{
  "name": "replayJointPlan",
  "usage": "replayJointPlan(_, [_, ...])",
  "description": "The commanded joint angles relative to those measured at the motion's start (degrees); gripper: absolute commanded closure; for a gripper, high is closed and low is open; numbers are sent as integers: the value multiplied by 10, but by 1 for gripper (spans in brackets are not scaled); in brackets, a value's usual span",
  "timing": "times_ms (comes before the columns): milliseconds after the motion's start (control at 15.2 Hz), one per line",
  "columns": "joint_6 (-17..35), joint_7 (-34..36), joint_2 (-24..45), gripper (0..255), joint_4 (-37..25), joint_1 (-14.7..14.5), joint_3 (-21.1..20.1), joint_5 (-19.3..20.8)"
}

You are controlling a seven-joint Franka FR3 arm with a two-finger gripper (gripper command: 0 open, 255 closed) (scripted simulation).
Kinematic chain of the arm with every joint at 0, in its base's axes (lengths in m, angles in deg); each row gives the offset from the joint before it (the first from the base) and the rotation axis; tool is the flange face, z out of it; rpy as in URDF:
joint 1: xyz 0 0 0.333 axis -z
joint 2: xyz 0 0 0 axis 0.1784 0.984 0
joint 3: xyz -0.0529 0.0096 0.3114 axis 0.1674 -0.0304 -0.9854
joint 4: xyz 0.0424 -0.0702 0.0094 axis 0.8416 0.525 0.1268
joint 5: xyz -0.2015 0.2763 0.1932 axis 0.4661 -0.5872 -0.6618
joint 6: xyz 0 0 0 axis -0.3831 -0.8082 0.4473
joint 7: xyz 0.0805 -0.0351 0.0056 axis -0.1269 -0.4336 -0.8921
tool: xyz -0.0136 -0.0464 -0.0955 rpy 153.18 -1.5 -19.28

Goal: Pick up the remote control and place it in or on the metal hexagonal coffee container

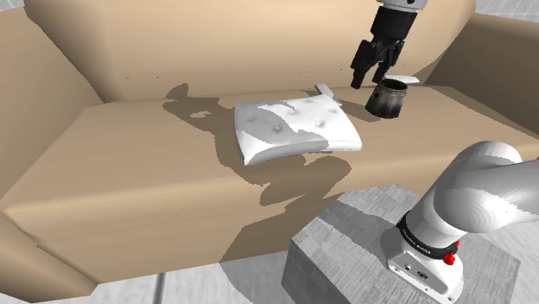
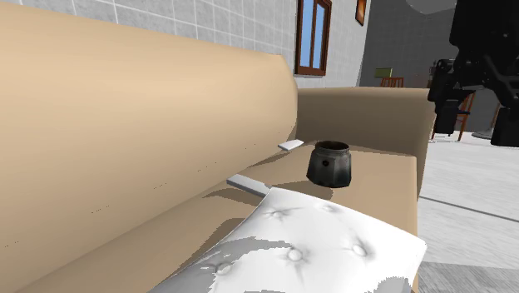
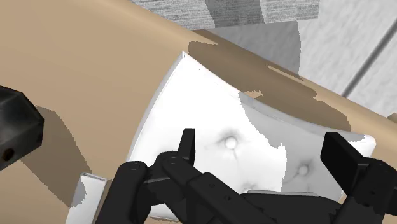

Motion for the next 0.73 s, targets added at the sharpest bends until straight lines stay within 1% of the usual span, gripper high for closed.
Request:
replayJointPlan(0, [0,0,0,0,0,0,0,0])
replayJointPlan(330, [75,-23,79,0,-4,15,28,24])
replayJointPlan(660, [143,-45,169,0,-26,27,57,39])
